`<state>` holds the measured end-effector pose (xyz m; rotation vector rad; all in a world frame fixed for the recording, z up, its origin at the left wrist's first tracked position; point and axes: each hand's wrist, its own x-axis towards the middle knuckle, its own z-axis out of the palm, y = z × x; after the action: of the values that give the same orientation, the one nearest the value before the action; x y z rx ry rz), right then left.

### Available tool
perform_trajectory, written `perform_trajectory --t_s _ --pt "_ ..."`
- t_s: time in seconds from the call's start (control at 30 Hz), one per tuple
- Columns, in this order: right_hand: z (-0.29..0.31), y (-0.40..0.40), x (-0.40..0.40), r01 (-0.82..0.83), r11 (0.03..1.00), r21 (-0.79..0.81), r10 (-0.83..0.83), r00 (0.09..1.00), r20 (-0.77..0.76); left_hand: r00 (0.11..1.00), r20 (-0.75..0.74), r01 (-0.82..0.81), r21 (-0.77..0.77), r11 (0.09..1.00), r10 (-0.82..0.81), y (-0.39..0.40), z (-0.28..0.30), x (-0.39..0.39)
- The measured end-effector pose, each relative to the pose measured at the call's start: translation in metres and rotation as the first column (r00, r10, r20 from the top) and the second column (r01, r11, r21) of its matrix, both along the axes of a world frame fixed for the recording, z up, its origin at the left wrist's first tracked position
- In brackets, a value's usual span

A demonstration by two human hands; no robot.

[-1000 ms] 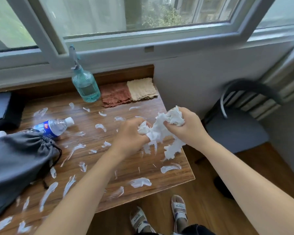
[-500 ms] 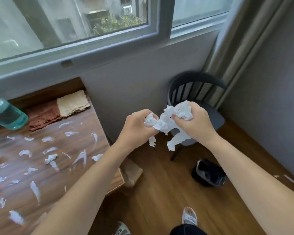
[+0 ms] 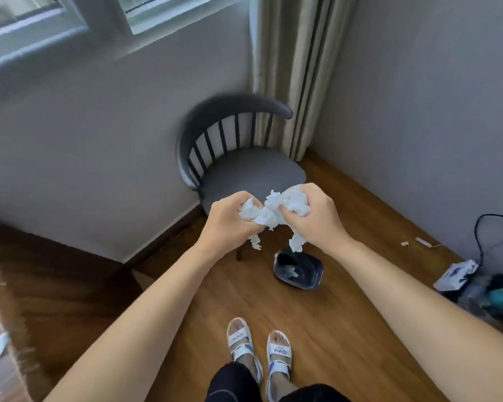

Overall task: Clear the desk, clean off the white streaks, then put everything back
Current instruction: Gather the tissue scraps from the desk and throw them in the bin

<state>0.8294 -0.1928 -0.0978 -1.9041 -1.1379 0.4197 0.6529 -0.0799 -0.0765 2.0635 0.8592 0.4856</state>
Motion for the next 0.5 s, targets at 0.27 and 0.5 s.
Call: perform_trajectory --t_s 0.27,0.5 --pt "-0.121 -0.027 0.053 0.227 0.973 -0.035 -0.229 0.97 -0.086 0.995 0.03 0.101 -0.165 0.981 -0.097 -0.009 -0.128 0.09" --pt "-0.288 -0.042 0.083 0.278 0.96 -0.03 -0.279 0.958 -0.062 0.997 -0.072 -0.035 -0.321 0.946 0.013 -0.033 -0.285 0.136"
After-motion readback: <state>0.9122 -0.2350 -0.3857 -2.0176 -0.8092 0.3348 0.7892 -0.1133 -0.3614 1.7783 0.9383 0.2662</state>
